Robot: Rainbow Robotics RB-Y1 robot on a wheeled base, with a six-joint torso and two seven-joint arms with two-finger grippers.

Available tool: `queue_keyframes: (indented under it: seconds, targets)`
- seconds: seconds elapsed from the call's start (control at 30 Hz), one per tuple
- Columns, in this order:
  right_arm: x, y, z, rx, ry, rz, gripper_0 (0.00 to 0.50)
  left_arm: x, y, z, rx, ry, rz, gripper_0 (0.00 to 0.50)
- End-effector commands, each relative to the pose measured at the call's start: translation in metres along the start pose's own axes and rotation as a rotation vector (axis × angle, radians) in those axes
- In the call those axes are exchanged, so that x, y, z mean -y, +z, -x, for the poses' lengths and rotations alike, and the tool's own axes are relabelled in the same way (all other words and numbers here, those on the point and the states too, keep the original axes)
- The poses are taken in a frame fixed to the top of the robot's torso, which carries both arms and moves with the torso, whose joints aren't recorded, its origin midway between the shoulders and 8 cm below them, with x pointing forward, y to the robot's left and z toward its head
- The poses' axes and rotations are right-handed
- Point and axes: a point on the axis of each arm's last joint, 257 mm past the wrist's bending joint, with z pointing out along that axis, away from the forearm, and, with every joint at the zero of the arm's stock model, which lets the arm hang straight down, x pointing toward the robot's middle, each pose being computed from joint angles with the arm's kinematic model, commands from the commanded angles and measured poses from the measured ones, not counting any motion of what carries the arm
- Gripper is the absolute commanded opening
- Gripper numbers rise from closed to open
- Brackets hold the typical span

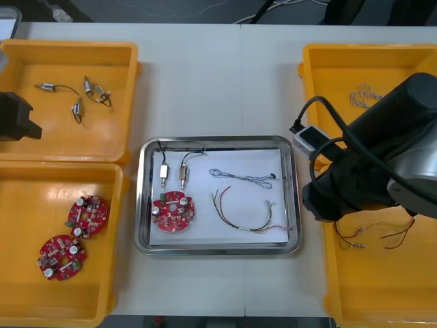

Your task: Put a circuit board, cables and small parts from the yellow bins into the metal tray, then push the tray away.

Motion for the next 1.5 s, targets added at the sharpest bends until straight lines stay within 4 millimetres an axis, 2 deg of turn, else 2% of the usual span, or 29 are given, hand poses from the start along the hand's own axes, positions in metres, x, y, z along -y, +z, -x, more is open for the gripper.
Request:
queue_keyframes:
  seconds: [0.03,0.53,0.93,1.13,1.33,1.5]
  targets:
    - [-0.028,0.003,0.028,0.037,-0.181,0.006,0.500,-0.020,-0.016,0.001,0.028,0.043,0.043,0.500]
    - [-0.098,0.042,0.052,0.031,-0.493,0.003,0.500,-0.027,-0.019,0.000,0.031,0.047,0.039,0.500]
    - [-0.146,0.068,0.037,0.026,-0.724,-0.026,0.500,-0.031,-0.017,-0.002,0.028,0.046,0.050,0.500]
    - [-0.168,0.086,0.033,0.006,-0.785,-0.025,0.500,-0.034,-0.016,-0.002,0.029,0.043,0.060,0.500]
    - [-0.187,0.096,0.032,-0.014,-0.808,-0.005,0.500,-0.036,-0.016,-0.002,0.030,0.049,0.064,0.500]
    - [-0.194,0.101,0.028,-0.034,-0.824,0.007,0.500,-0.035,-0.016,-0.003,0.027,0.052,0.062,0.500]
